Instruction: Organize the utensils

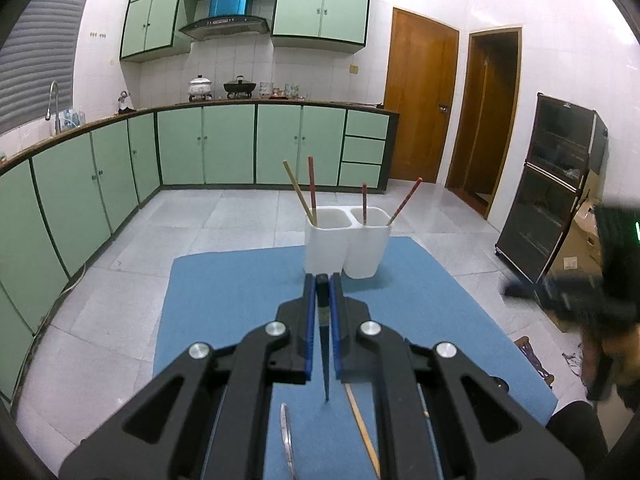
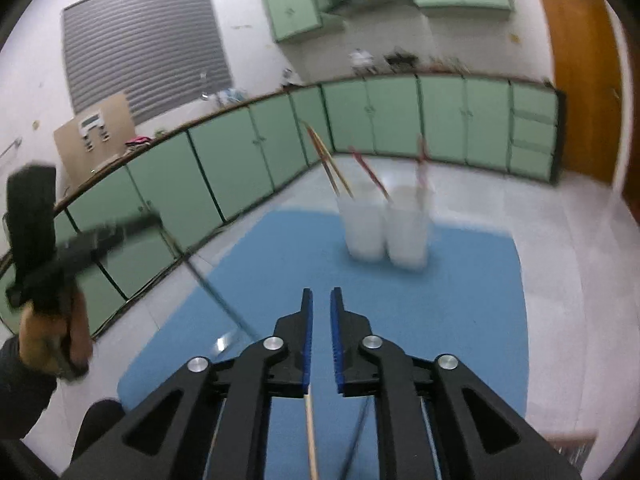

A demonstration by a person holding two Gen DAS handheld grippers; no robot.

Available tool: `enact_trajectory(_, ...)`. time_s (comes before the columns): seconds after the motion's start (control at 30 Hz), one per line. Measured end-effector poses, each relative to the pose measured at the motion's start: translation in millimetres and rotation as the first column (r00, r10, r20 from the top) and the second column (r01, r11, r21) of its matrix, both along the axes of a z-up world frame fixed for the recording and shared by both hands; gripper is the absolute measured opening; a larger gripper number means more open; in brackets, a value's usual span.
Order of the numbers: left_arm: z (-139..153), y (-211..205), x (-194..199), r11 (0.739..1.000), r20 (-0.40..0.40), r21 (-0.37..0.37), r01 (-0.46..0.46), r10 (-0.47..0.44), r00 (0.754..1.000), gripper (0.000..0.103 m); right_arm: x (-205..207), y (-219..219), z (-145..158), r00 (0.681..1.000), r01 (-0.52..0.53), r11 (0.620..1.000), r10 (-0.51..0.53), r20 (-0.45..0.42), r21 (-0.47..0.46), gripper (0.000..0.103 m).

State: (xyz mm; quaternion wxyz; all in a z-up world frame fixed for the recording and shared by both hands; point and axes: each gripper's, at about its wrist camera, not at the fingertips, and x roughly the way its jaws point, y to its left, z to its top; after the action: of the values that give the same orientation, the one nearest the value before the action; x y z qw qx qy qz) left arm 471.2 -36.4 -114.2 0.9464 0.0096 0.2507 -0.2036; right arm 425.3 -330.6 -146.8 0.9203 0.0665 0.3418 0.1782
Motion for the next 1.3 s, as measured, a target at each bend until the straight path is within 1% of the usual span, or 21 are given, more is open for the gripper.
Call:
enact_trajectory(0.03,-1,1,-1,1.000,0.001,-0.004,-0.001,0.001,1.000,0.006,-20,-2,-17,1.000,0.011,1.000,-0.011,-0.022,-0.025,0.014)
enact_trajectory(0.07,-2,2,-2,1.000,0.004,-0.005,-0.004,0.004,1.000,0.006,-46,-3,-41,0.998,0.004,0.999,-0.007,-0.056,-0.049,0.015)
enact_trajectory(0.13,-2,5,-2,1.000,0.004,-0.008,-0.013,0.014,1.000,0.006,-86,-4,-77,0.994,0.001,0.998,-0.008,-0.110,-0.060,0.015)
enact_trajectory(0.17,-1,8,-2,1.000,0.002,-0.014,-0.016,0.016,1.000,0.006,-107,-2,-95,0.992,-0.006,0.997,-0.004,-0.128,-0.080,0.015)
enact_trajectory(0.2,-1,9,-4,1.000,0.002,-0.017,-0.018,0.018,1.000,0.006,-124,0,-107,0.991,-0.020,0.995,0.007,-0.137,-0.098,0.016)
enact_trajectory(0.27,-2,8,-7,1.000,0.005,-0.012,-0.021,0.021,1.000,0.006,-145,5,-125,0.987,-0.053,0.993,0.035,-0.157,-0.109,0.021)
enact_trajectory(0.3,-2,7,-9,1.000,0.010,-0.003,-0.023,0.023,1.000,0.006,-150,8,-129,0.986,-0.064,0.992,0.046,-0.161,-0.110,0.022)
enact_trajectory(0.37,-1,5,-13,1.000,0.016,0.013,-0.026,0.026,1.000,0.006,-157,15,-135,0.989,-0.075,0.987,0.055,-0.140,-0.142,0.025)
enact_trajectory(0.43,-1,4,-16,0.999,0.019,0.020,-0.032,0.031,0.999,0.006,-155,17,-138,0.989,-0.073,0.987,0.054,-0.136,-0.142,0.027)
enact_trajectory(0.47,-1,4,-16,0.999,0.020,0.021,-0.037,0.037,0.999,0.006,-152,17,-142,0.990,-0.064,0.988,0.045,-0.136,-0.143,0.027)
enact_trajectory(0.57,-1,5,-14,0.999,0.015,0.015,-0.052,0.051,0.999,0.006,-150,19,-146,0.994,-0.064,0.987,0.050,-0.098,-0.148,0.027)
enact_trajectory(0.6,0,5,-14,0.998,0.013,0.014,-0.055,0.055,0.998,0.006,-149,20,-146,0.995,-0.063,0.986,0.049,-0.090,-0.156,0.026)
enact_trajectory(0.67,0,5,-15,0.998,0.011,0.012,-0.056,0.056,0.998,0.006,-148,18,-146,0.995,-0.062,0.987,0.049,-0.089,-0.149,0.015)
enact_trajectory(0.7,1,4,-15,0.998,0.013,0.015,-0.055,0.055,0.998,0.006,-148,16,-146,0.995,-0.062,0.987,0.049,-0.087,-0.151,0.006)
enact_trajectory(0.83,2,4,-17,0.999,0.014,0.020,-0.050,0.050,0.999,0.006,-153,22,-128,0.997,-0.071,0.984,0.063,-0.049,-0.166,0.006)
enact_trajectory(1.0,2,5,-18,0.999,0.012,0.019,-0.047,0.047,0.999,0.006,-143,25,-80,0.999,-0.041,0.991,0.043,0.013,-0.126,0.006)
enact_trajectory(1.17,1,4,-18,0.999,0.010,0.012,-0.046,0.046,0.999,0.006,-108,30,-24,0.995,-0.041,0.993,0.050,0.083,-0.111,0.006)
enact_trajectory(1.3,0,5,-14,0.999,0.004,0.004,-0.038,0.038,0.999,0.006,-74,38,5,0.991,-0.070,0.988,0.084,0.104,-0.134,0.006)
